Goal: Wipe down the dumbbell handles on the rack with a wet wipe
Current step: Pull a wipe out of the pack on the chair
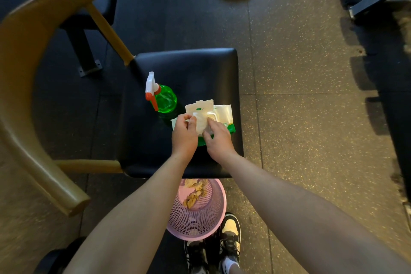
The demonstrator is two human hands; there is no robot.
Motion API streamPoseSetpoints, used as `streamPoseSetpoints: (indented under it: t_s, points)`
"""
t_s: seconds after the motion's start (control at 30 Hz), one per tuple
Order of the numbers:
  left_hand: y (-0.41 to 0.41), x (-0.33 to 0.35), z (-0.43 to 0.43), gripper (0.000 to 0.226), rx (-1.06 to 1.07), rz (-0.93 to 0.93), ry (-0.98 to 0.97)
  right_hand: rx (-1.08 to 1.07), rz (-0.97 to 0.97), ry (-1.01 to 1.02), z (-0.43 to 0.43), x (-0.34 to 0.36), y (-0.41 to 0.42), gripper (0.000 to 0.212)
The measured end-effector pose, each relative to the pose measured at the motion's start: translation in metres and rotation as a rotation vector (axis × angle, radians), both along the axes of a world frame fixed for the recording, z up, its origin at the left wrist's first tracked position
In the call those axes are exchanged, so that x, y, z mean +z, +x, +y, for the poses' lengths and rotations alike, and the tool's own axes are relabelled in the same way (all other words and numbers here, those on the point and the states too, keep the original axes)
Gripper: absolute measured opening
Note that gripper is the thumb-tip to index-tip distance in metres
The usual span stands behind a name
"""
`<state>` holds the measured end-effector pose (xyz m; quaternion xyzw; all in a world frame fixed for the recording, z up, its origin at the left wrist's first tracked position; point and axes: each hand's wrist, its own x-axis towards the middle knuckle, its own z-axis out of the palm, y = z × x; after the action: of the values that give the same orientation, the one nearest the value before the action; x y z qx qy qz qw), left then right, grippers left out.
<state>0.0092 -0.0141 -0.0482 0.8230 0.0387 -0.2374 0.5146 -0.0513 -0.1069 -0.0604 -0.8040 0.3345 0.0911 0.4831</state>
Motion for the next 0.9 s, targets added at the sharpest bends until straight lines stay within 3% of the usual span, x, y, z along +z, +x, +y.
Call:
streamPoseSetpoints:
  t_s: [0.13,0.23,0.33,0.47,0.7,0.9]
  points:
    - [0.007,0.004,0.005,0.026,-0.022,0.026,-0.020,0.031,0.034,-0.022,0.000,-0.003,-0.001,0.052]
    - [0.011,0.007,0.006,0.035,-0.212,0.038,0.028,0.033,0.028,-0.021,-0.001,-0.004,-0.003,0.049]
    - [0.016,0.000,0.008,0.033,-0.352,-0.069,0.175,0.030,0.035,-0.017,-0.002,-0.004,-0.005,0.050]
    - [0.016,-0.004,0.007,0.023,-0.272,-0.081,0.161,0.012,0.056,0.011,-0.002,-0.006,-0.008,0.059]
    - [0.005,0.001,0.006,0.029,-0.123,0.020,0.036,0.049,0.082,-0.027,0.001,-0.008,-0.008,0.064]
    - [0.009,0.006,0.008,0.030,-0.073,-0.002,0.028,0.066,0.107,-0.045,0.002,-0.008,-0.007,0.066]
